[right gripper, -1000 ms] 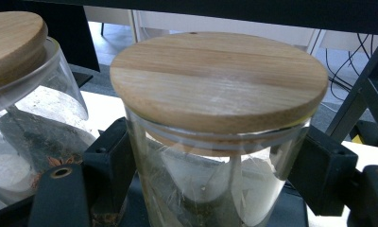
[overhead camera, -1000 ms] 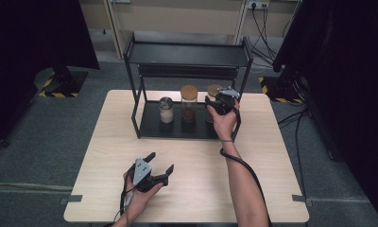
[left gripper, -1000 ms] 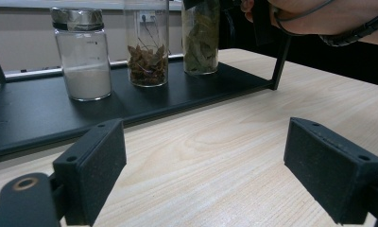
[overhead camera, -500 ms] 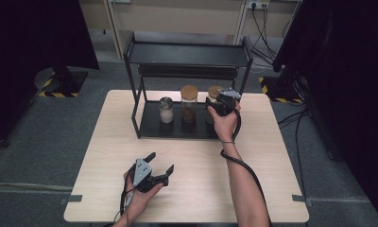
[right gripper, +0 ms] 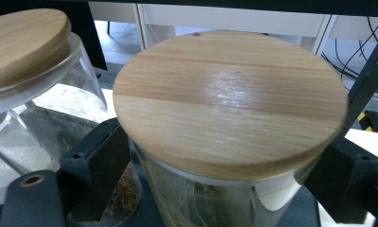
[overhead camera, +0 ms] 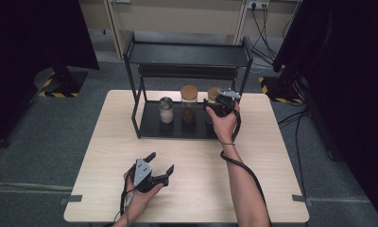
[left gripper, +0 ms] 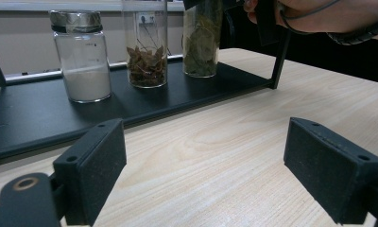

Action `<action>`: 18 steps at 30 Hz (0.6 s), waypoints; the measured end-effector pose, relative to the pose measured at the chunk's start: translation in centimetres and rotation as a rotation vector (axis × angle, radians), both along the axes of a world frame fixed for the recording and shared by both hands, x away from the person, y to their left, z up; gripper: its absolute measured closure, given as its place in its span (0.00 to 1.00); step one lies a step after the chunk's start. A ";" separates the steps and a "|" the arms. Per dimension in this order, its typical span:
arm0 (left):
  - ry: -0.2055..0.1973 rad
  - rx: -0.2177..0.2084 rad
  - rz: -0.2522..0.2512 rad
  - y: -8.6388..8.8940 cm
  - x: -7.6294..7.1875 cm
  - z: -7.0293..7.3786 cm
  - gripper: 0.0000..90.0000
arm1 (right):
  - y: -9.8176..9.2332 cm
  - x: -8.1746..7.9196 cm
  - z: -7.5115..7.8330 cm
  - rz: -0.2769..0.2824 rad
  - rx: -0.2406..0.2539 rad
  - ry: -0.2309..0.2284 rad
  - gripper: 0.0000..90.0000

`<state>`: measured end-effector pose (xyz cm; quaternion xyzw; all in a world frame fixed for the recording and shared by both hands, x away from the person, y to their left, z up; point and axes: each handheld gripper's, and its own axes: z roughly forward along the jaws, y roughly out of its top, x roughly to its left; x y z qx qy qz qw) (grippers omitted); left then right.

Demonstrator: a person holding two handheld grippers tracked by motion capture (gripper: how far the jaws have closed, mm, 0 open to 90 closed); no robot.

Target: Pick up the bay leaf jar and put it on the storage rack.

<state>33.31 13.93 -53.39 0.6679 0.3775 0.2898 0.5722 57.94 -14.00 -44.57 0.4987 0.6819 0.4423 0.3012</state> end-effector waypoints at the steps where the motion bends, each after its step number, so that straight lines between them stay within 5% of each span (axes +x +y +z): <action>1: 0.000 0.000 0.000 0.0 0.0 0.0 0.15 | 0.0 -0.1 0.0 0.001 -0.003 0.001 0.15; 18: -0.004 0.008 0.000 -0.1 -0.1 0.0 0.15 | -0.2 -1.9 0.1 -0.014 0.029 0.006 0.09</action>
